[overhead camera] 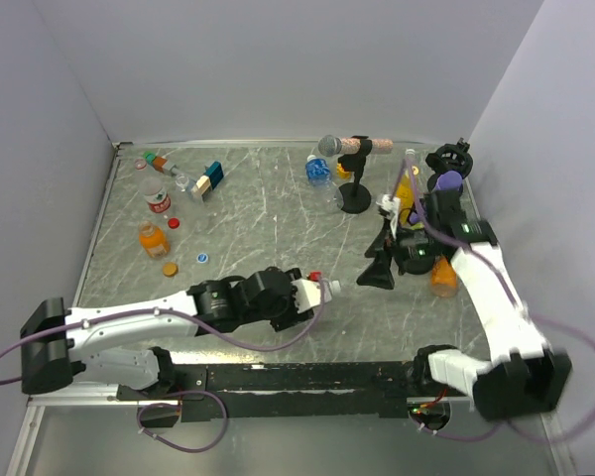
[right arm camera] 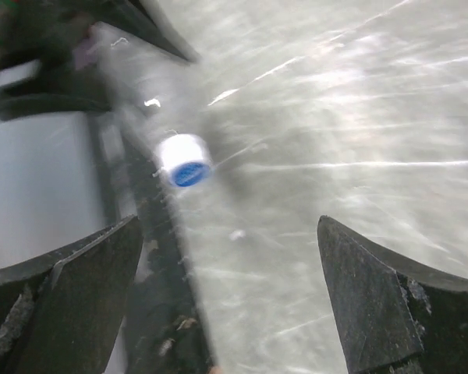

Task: Unscrew the bottle caps
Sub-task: Unscrew the bottle cap from the plastic bottle.

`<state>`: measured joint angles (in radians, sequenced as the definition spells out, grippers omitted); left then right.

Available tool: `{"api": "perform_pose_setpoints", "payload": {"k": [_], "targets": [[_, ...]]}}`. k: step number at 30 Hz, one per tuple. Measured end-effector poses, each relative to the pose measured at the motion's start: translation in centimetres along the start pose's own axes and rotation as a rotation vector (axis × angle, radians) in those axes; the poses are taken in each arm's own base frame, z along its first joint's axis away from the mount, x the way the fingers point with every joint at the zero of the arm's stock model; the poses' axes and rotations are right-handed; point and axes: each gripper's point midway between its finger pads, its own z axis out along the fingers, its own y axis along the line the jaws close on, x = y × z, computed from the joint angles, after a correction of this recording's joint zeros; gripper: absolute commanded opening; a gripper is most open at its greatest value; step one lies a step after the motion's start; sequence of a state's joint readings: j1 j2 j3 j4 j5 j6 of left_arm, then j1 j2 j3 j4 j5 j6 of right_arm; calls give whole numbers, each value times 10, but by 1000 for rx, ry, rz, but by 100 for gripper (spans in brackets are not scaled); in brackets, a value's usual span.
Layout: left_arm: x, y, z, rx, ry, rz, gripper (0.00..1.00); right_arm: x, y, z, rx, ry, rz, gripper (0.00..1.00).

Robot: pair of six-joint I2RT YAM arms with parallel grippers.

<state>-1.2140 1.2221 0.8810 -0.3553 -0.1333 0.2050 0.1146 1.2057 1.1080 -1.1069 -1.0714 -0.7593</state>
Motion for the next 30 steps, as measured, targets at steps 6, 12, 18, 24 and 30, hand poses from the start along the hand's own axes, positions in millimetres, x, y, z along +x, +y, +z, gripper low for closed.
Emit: {"api": "perform_pose_setpoints", "payload": {"k": [6, 12, 18, 24, 30], "targets": [[-4, 6, -7, -73, -128, -142, 2, -14, 16, -8, 89, -143, -34, 80], [-18, 14, 2, -125, -179, -203, 2, -18, 4, 17, -147, -101, 263, 80], [-19, 13, 21, -134, -163, -209, 1, -9, 18, 31, -208, -20, 390, 73], [-28, 12, 23, -133, -201, -228, 1, -8, 22, 37, -203, 17, 436, 67], [-35, 13, 22, -134, -228, -248, 1, -6, 19, 41, -206, 37, 494, 67]]}}
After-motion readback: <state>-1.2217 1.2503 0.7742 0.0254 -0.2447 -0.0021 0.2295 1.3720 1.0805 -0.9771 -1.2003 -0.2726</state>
